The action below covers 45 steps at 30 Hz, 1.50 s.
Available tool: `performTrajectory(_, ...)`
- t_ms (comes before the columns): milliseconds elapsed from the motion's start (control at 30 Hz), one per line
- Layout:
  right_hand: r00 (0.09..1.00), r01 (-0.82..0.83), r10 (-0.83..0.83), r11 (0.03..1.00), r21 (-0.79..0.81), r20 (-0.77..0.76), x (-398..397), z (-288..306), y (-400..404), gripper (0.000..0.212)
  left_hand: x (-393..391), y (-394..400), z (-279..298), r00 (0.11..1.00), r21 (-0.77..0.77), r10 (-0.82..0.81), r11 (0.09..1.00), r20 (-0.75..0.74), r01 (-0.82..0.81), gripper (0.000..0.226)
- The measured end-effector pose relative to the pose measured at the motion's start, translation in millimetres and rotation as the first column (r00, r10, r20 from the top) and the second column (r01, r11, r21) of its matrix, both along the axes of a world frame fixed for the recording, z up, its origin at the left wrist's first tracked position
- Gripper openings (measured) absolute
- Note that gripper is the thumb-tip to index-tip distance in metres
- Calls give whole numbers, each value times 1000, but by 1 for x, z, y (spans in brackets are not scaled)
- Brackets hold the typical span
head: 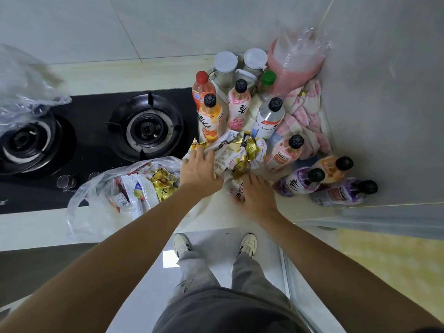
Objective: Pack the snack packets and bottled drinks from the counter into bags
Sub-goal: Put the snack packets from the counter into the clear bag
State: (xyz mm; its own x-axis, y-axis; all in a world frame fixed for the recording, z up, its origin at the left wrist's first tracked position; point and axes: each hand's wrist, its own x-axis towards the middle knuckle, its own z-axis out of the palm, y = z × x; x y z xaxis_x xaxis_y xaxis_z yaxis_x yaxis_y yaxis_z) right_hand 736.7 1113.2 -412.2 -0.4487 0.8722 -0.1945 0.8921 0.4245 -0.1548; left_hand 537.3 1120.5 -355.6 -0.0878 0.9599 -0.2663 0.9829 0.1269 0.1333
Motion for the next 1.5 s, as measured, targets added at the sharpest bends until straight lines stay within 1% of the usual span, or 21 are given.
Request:
performTrajectory(100, 997, 62, -65, 996, -65, -51, -3, 3, -3, 51, 7, 3, -4, 999, -37, 26, 999, 35, -25, 73)
performTrajectory(167, 993, 85, -92, 993, -80, -79, -2, 4, -5, 50, 12, 5, -6, 998, -67, 49, 997, 44, -46, 76)
performTrajectory(300, 975, 152, -172, 979, -140, -144, 3, 6, -10, 52, 13, 9, -10, 997, -79, 77, 994, 19, -75, 73)
performTrajectory(433, 955, 194, -224, 967, -164, -195, 6, 9, -15, 45, 9, 6, -16, 994, -111, 96, 989, -59, -103, 79)
performTrajectory(500, 947, 209, -241, 964, -162, -213, 6, 11, -17, 43, 8, 4, -18, 993, -100, 104, 989, -55, -109, 82)
performTrajectory(600, 935, 217, -254, 962, -165, -247, 4, 15, -20, 45, 7, 1, -12, 991, -44, 136, 990, 4, -136, 86)
performTrajectory(667, 924, 229, -273, 955, -187, -267, 1, 20, -21, 47, 6, -1, -4, 988, -6, 149, 989, 30, -149, 84)
performTrajectory(833, 850, 271, -351, 931, -245, -393, -10, 40, -29, 41, -4, -15, 29, 974, 57, 192, 978, 120, -200, 79)
performTrajectory(967, 798, 250, -304, 953, -173, -520, -25, 56, -39, 40, -19, -40, 54, 959, 125, 218, 962, 180, -242, 73)
performTrajectory(1133, 840, 162, -197, 980, -112, -506, -69, 75, -35, 38, -60, -91, 64, 921, 198, 330, 908, 207, -370, 77)
performTrajectory(1233, 825, 80, -117, 993, -90, -553, -106, 85, -41, 38, -88, -132, 59, 878, 155, 433, 871, 205, -466, 81)
performTrajectory(1367, 787, -55, -14, 994, -93, -617, -158, 90, -59, 37, -115, -179, 42, 830, 57, 524, 838, 194, -543, 82)
performTrajectory(1433, 796, -113, 28, 988, -104, -605, -180, 83, -70, 37, -124, -192, 34, 807, 33, 559, 818, 192, -575, 86)
performTrajectory(1500, 836, -145, 61, 983, -114, -546, -196, 70, -78, 39, -134, -199, 27, 804, 14, 573, 813, 160, -583, 95)
